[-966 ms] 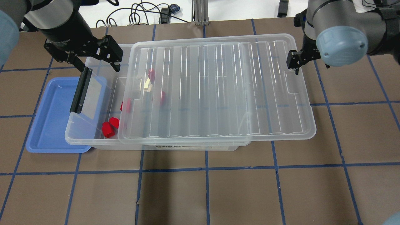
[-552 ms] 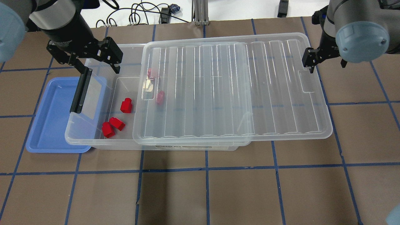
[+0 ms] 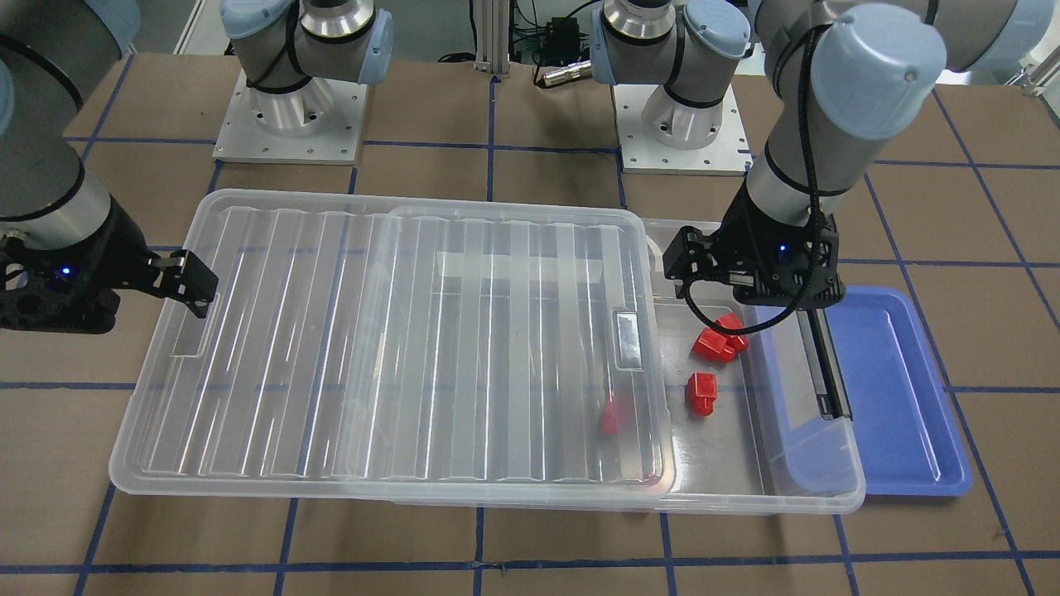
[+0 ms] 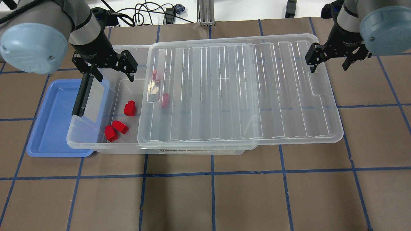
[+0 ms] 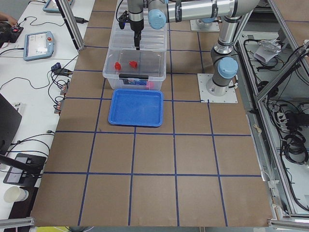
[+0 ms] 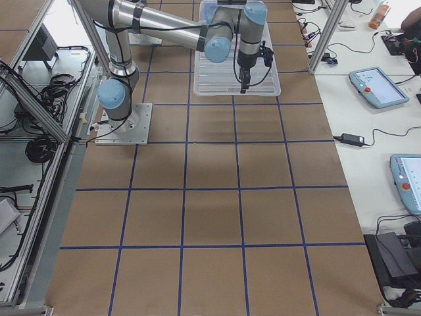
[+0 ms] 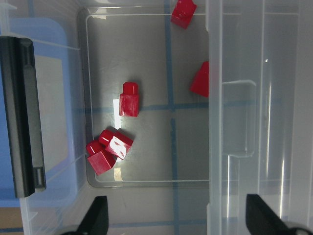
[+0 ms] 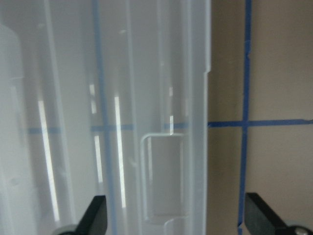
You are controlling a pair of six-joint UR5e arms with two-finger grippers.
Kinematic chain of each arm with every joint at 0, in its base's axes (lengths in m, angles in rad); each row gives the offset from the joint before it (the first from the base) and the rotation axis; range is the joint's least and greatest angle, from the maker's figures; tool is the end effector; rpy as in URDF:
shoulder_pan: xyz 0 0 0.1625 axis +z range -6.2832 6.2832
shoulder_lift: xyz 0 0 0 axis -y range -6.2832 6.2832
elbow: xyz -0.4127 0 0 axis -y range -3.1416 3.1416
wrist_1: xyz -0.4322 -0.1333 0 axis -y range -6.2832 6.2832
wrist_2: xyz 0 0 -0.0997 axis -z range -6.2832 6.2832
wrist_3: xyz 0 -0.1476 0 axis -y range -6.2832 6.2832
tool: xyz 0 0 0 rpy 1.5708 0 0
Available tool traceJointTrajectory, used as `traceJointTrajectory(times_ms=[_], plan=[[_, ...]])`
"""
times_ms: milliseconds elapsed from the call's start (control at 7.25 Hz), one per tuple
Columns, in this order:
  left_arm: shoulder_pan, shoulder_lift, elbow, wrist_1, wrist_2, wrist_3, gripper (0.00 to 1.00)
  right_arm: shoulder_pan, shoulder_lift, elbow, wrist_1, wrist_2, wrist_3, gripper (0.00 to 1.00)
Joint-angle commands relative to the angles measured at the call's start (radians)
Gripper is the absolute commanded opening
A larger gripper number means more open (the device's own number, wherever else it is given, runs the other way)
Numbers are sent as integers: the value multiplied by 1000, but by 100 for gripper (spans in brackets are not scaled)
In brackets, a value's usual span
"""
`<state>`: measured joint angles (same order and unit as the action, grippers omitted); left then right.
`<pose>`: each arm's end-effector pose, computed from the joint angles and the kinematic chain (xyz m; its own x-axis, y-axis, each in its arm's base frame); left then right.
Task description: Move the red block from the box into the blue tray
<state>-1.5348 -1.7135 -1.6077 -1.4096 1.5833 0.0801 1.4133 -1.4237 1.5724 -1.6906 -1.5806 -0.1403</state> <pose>-0.1105 -0.5853 0.3444 -0.9990 0.0443 -0.0110 0.0441 0.9988 0.0193 0.0387 -0.5968 0.3563 -0.9998 0.0170 0.0057 0.0171 0.9994 0.0300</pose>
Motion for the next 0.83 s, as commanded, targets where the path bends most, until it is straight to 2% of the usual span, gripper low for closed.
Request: traceJointTrajectory(times_ms=[0,138,276,414,690], plan=[[53,-43,-52,67,21,38,100,88,-75,-119,176,96,162,100],[59,-66,-84,165,17,79,100,161,-70,-161,216,71,283,100],[56,-87,-125,238,18,98,100,195,-61,-158,215,15,304,100],[56,-106,-141,306,14,118,100,196,-61,-160,219,7,304,100],[65,-136,-150,316,14,152,98,196,-58,-153,169,8,294,100]])
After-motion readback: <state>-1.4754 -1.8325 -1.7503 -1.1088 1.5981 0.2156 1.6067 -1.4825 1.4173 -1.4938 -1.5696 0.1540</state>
